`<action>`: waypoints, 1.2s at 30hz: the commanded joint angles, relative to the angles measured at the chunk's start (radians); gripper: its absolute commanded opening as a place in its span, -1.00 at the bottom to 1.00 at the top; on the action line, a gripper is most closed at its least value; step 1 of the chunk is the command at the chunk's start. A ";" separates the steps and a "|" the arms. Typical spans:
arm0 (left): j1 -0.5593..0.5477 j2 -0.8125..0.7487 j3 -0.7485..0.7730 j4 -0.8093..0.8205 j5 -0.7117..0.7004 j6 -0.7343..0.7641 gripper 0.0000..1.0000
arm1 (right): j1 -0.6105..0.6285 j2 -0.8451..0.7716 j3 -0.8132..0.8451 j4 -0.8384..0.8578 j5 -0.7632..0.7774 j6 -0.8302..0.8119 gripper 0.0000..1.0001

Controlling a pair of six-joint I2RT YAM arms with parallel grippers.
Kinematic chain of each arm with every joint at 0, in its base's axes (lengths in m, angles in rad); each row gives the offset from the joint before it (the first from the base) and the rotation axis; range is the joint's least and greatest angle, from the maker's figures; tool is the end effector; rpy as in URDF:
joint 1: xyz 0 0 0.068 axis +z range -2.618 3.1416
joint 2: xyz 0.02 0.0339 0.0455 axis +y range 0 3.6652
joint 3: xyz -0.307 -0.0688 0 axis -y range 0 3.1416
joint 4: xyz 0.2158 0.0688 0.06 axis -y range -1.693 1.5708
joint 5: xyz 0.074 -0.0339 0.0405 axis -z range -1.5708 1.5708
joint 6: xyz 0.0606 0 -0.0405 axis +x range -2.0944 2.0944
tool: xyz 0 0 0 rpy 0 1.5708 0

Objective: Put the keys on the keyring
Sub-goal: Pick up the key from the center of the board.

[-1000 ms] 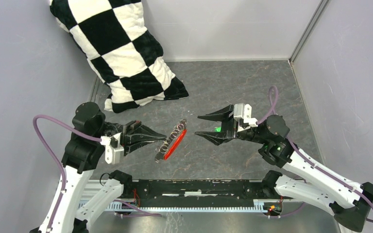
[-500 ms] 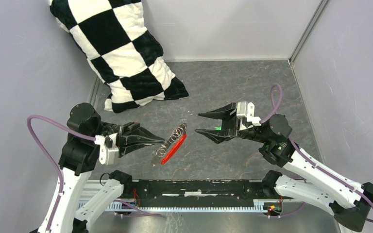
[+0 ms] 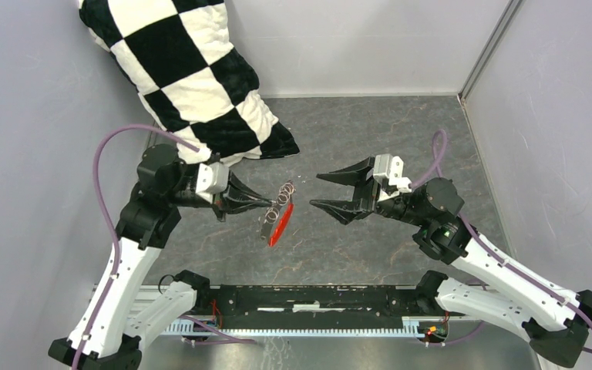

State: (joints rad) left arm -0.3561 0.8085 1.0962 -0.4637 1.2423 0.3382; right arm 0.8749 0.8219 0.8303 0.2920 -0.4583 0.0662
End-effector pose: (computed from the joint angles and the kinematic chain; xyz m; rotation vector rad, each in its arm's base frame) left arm 0.0644 -0.0851 0.4379 1.3521 1.1013 -1.0815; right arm 0.0749 0.1314 0.4381 -0.9028 1.0486 1.0857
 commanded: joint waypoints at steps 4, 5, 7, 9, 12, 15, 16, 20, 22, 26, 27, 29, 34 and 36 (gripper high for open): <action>-0.004 0.008 -0.047 0.025 -0.212 -0.229 -0.96 | -0.002 0.016 0.061 -0.058 0.120 -0.004 0.26; -0.004 0.011 -0.056 0.023 -0.248 -0.249 -0.95 | -0.002 0.027 0.064 -0.060 0.124 -0.005 0.27; -0.004 0.018 -0.073 0.016 -0.325 -0.287 -0.96 | -0.002 0.042 0.060 -0.038 0.113 -0.003 0.27; -0.004 0.033 -0.075 -0.026 -0.334 -0.283 -0.96 | -0.002 0.064 0.063 -0.021 0.073 -0.016 0.26; -0.004 0.048 -0.076 -0.067 -0.336 -0.275 -0.96 | -0.001 0.162 0.181 -0.126 -0.052 -0.059 0.21; -0.004 0.049 -0.078 -0.109 -0.405 -0.268 -0.95 | -0.011 0.304 0.382 -0.359 -0.152 -0.095 0.12; -0.004 0.049 -0.078 -0.119 -0.442 -0.285 -0.95 | -0.019 0.341 0.416 -0.418 -0.147 -0.094 0.11; -0.004 0.066 -0.087 -0.133 -0.545 -0.383 -0.95 | -0.047 0.351 0.345 -0.361 -0.068 -0.025 0.14; -0.004 0.083 -0.099 -0.127 -0.586 -0.435 -0.96 | -0.049 0.334 0.296 -0.317 -0.006 -0.017 0.20; -0.004 0.132 -0.108 -0.151 -0.690 -0.492 -0.96 | -0.057 0.334 0.266 -0.391 0.216 -0.015 0.25; -0.003 0.142 -0.112 -0.154 -0.709 -0.499 -0.95 | -0.058 0.338 0.257 -0.428 0.300 -0.007 0.25; -0.002 0.161 -0.121 -0.153 -0.739 -0.511 -0.96 | -0.081 0.336 0.213 -0.466 0.407 0.026 0.28; -0.003 0.186 -0.132 -0.145 -0.738 -0.483 -0.96 | -0.174 0.310 0.010 -0.453 0.555 0.096 0.25; -0.003 0.179 -0.136 -0.145 -0.748 -0.460 -0.96 | -0.232 0.309 -0.082 -0.425 0.587 0.134 0.19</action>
State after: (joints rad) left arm -0.3557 1.0027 0.9585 -0.6312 0.5224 -0.1040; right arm 0.7246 1.1496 0.8787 -0.1444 -0.0399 0.1131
